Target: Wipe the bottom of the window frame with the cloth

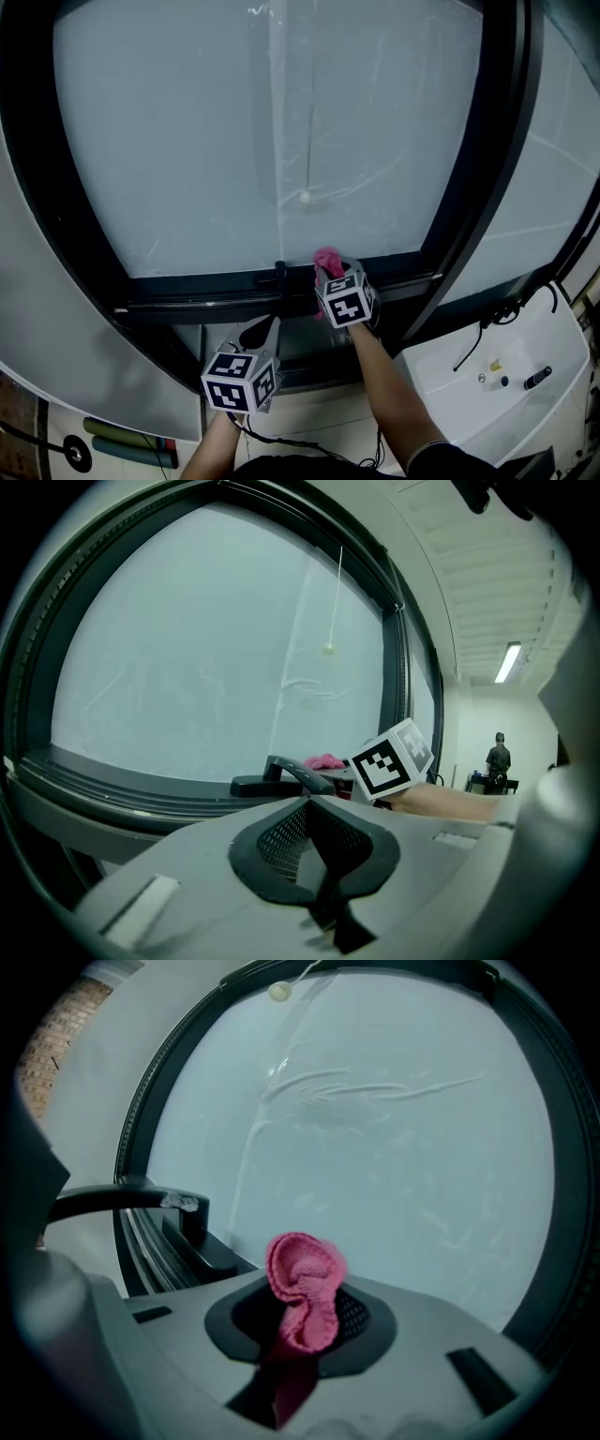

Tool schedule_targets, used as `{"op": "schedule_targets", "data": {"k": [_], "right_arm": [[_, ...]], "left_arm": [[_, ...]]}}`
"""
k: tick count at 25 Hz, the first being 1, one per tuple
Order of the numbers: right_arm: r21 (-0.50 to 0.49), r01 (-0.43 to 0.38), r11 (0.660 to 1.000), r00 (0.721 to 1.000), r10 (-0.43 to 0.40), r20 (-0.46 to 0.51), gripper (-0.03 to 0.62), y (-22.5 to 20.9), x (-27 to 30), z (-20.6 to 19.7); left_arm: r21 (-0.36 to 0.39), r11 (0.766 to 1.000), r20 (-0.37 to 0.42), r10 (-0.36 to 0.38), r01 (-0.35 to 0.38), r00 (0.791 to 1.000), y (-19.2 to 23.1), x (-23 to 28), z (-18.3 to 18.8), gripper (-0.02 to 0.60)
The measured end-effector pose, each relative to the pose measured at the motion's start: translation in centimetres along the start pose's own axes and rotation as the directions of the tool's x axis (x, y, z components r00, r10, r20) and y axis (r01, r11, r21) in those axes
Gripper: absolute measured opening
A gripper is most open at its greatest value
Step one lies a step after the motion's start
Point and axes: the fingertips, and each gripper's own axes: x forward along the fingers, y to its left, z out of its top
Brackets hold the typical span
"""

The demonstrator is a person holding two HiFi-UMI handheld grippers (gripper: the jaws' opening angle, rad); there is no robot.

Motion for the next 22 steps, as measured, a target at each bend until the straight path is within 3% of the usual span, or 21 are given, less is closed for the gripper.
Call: {"op": "schedule_targets", "data": {"k": [15,22], "right_arm": [[0.047,0.152,0.987,0.987,-0.15,-0.049,0.087,-10.7,-2.1,-4.7],[0.114,0.259,0.959,0.964,-0.25,-0.088,0.086,-17.5,-3.6,-7.7]], "left_arm": [[-0.005,0.998,-0.063,-0.068,0.068,0.996,-5.6,3.1,-2.4,0.008],[-0.032,0.995,-0.086,-0.098,0.095,0.991,-8.0,4.0,-3.9,0.007]]}}
